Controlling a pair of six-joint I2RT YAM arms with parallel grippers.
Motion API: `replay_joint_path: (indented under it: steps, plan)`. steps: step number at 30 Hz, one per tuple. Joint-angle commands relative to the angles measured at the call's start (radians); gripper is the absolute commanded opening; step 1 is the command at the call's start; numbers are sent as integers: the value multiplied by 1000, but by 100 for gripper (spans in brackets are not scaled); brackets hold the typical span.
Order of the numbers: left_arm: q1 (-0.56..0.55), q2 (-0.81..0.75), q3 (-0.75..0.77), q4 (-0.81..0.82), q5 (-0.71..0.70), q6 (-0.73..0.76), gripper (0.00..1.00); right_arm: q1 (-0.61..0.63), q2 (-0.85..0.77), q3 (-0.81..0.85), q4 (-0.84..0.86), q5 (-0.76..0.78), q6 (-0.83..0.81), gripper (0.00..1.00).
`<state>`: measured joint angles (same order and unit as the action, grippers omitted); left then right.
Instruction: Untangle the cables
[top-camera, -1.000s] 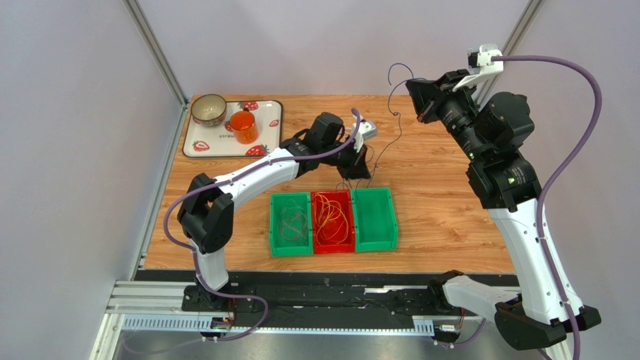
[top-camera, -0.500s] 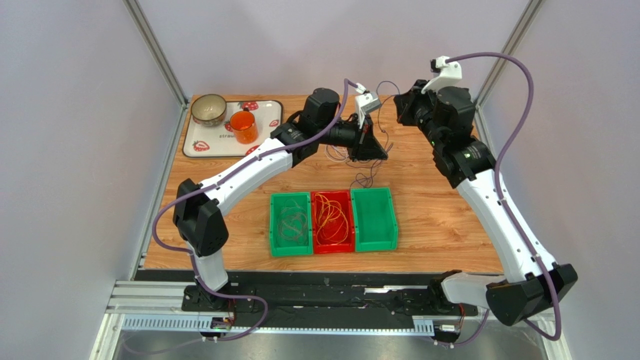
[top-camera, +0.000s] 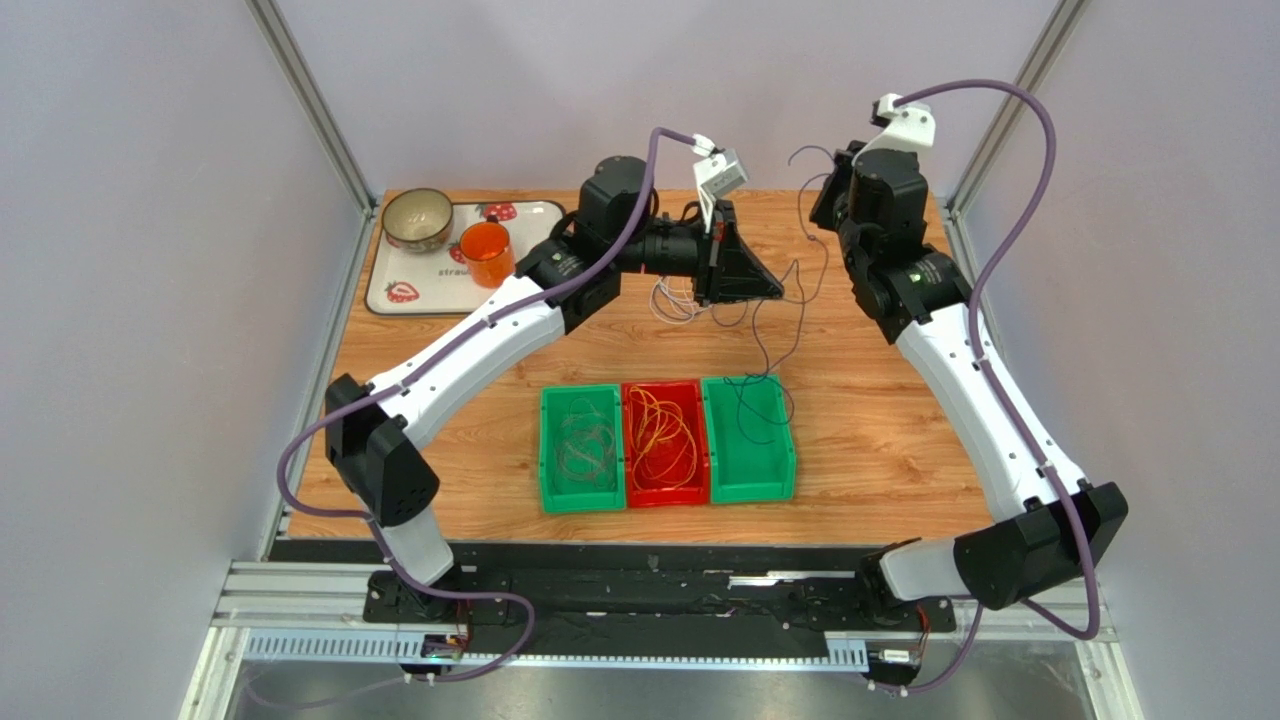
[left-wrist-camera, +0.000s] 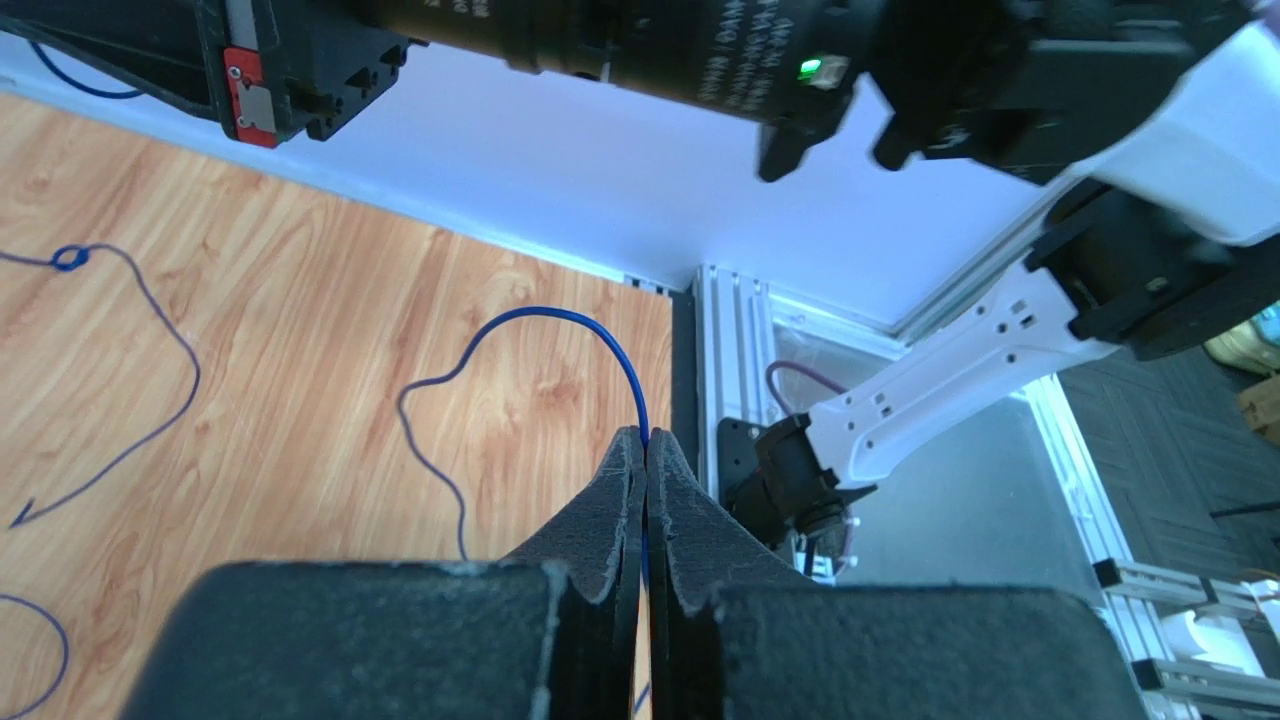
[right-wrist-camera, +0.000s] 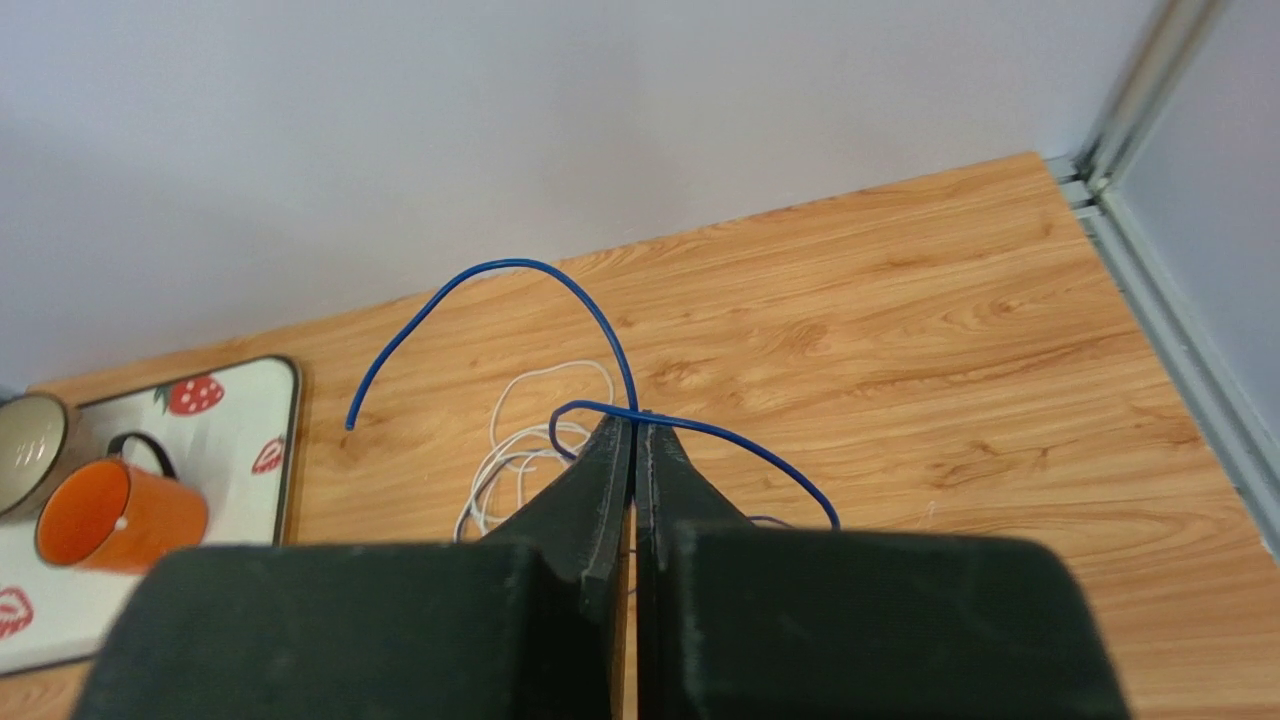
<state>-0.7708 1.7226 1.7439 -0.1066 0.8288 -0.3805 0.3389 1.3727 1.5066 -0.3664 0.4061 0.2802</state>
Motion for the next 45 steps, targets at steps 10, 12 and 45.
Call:
replay_joint_path:
  steps: [10,12,45]
  plan:
    - [-21,-113,-190,275,20,-141,0,-26,-83,41,-9,161,19,0]
    - [-24,-112,-211,304,24,-146,0,-28,-93,43,-9,169,16,0]
    - [-58,97,-443,390,-118,-202,0,-32,-322,-13,-62,86,57,0]
